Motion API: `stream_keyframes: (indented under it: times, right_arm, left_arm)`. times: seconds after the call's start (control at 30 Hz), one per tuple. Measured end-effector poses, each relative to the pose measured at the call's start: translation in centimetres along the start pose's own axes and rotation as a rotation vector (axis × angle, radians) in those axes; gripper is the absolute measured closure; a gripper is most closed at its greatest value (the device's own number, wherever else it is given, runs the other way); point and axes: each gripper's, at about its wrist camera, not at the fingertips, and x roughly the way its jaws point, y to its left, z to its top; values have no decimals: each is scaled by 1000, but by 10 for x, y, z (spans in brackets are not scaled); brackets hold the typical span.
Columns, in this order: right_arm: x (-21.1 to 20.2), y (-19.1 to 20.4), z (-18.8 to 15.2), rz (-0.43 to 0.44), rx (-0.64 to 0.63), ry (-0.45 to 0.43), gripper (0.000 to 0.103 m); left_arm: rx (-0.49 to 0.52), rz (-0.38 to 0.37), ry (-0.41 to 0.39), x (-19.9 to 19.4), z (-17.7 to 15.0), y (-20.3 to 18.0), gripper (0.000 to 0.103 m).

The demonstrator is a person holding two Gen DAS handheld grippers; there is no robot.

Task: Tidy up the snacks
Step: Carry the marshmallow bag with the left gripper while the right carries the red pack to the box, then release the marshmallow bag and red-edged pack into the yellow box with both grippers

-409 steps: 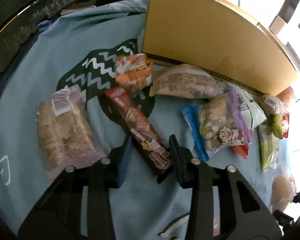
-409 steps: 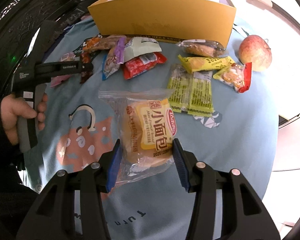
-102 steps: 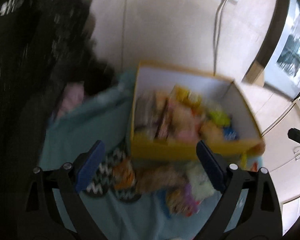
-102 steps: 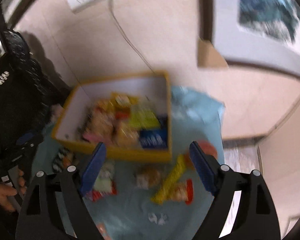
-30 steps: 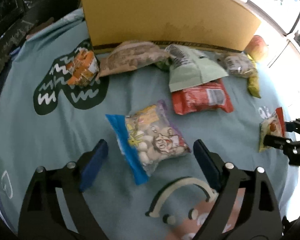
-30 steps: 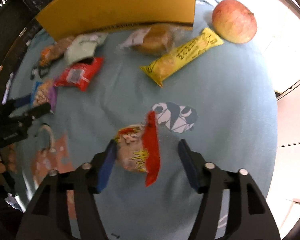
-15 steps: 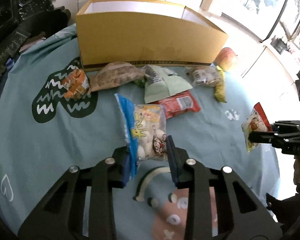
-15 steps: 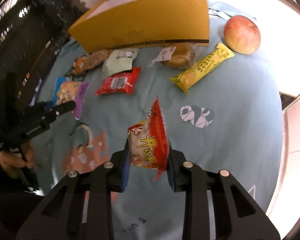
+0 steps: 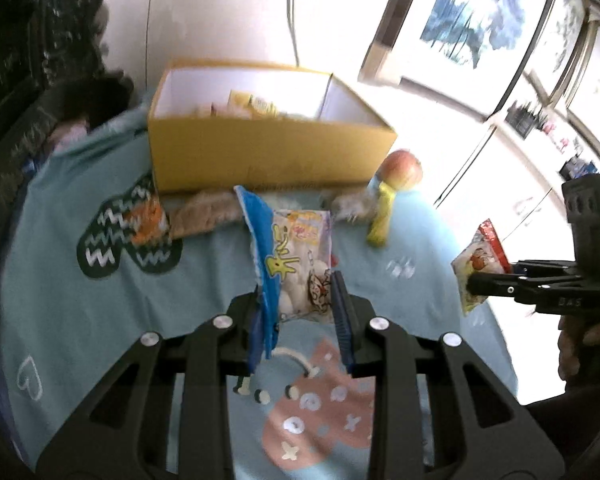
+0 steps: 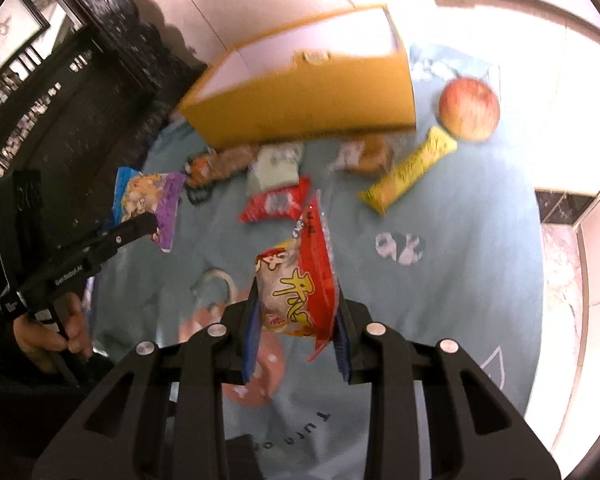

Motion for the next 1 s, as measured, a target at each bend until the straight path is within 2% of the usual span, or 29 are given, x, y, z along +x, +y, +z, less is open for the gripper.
stream_keyframes:
  times: [0.27,0.6,0.8,1.0]
  right_arm:
    - [-39,30,42,-6,-75,-122,72]
    - [-80,68,112,-31,-193,-265,72]
    - [-91,67,144,-45,-214,-310,72]
    - [-89,61,161,-57,-215,-319,72]
  left_arm:
    - [11,29,-120,-41,39,-16,74]
    - [55,80,-244,-74,113,-36,74]
    - [39,90,-272,-77,143,-36,74]
    - [37,93,-261,-64,156,-34,74]
